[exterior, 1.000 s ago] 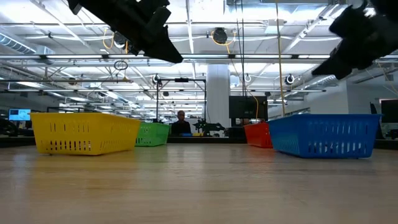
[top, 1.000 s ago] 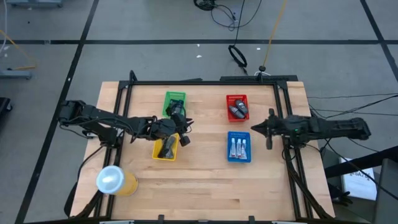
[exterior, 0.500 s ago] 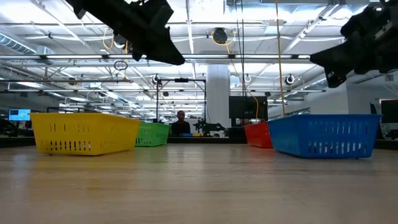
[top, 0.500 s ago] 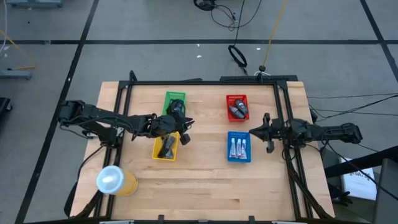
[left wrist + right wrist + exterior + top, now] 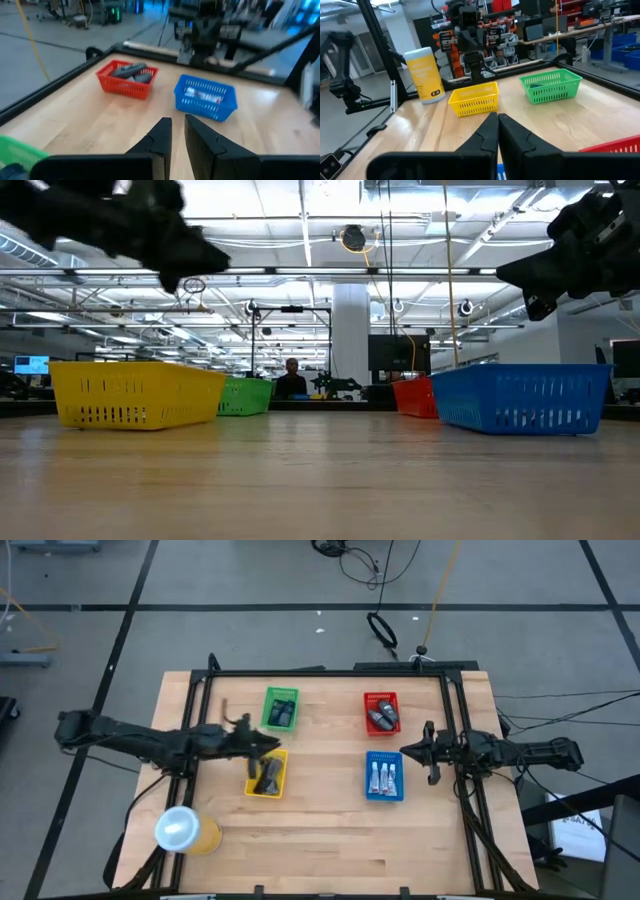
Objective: Pick & Place Travel size toiletries
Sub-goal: Return to Home Position
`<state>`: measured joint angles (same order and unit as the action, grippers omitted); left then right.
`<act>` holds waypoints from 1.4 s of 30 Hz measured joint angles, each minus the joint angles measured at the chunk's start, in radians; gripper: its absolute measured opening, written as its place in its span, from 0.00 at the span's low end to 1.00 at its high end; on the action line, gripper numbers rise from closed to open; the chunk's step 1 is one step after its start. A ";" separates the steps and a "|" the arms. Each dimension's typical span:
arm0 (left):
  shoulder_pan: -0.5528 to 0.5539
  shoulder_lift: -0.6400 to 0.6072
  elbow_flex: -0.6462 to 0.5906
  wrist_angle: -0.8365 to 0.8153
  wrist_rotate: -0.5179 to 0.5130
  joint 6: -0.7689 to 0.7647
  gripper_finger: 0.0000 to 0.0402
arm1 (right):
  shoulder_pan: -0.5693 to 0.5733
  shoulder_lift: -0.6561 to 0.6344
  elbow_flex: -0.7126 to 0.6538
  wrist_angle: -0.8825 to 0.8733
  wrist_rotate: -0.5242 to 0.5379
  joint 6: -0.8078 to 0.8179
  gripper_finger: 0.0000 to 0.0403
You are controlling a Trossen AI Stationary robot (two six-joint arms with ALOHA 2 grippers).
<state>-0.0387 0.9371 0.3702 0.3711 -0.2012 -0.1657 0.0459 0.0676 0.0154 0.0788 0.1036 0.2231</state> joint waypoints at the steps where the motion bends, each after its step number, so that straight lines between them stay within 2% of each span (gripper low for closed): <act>1: 0.000 -0.064 -0.034 -0.004 0.000 -0.013 0.13 | 0.000 0.000 0.000 0.001 0.000 0.000 0.00; 5: 0.000 -0.259 -0.152 -0.033 -0.013 -0.015 0.13 | 0.000 0.000 0.000 0.000 0.000 0.000 0.00; 9: 0.000 -0.371 -0.225 -0.029 -0.014 -0.013 0.13 | 0.000 0.000 0.000 0.000 0.000 0.000 0.00; 23: -0.004 -0.422 -0.262 -0.061 -0.012 -0.035 0.13 | 0.000 0.000 -0.001 0.000 0.000 0.000 0.00; 30: 0.041 -0.680 -0.281 -0.074 -0.043 -0.016 0.13 | 0.000 0.000 -0.001 0.003 0.000 0.000 0.00; 33: 0.080 -0.810 -0.339 -0.076 0.003 0.024 0.13 | 0.000 0.000 -0.002 0.000 0.000 0.000 0.00; 36: 0.112 -0.927 -0.359 -0.203 0.041 0.054 0.13 | 0.000 0.000 -0.002 0.000 0.000 0.000 0.00; 42: 0.145 -0.932 -0.354 -0.335 0.066 0.071 0.13 | 0.000 0.004 -0.002 0.007 0.000 0.000 0.00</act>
<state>0.1065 0.0053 0.0159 0.0356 -0.1351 -0.0952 0.0460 0.0719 0.0139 0.0860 0.1032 0.2233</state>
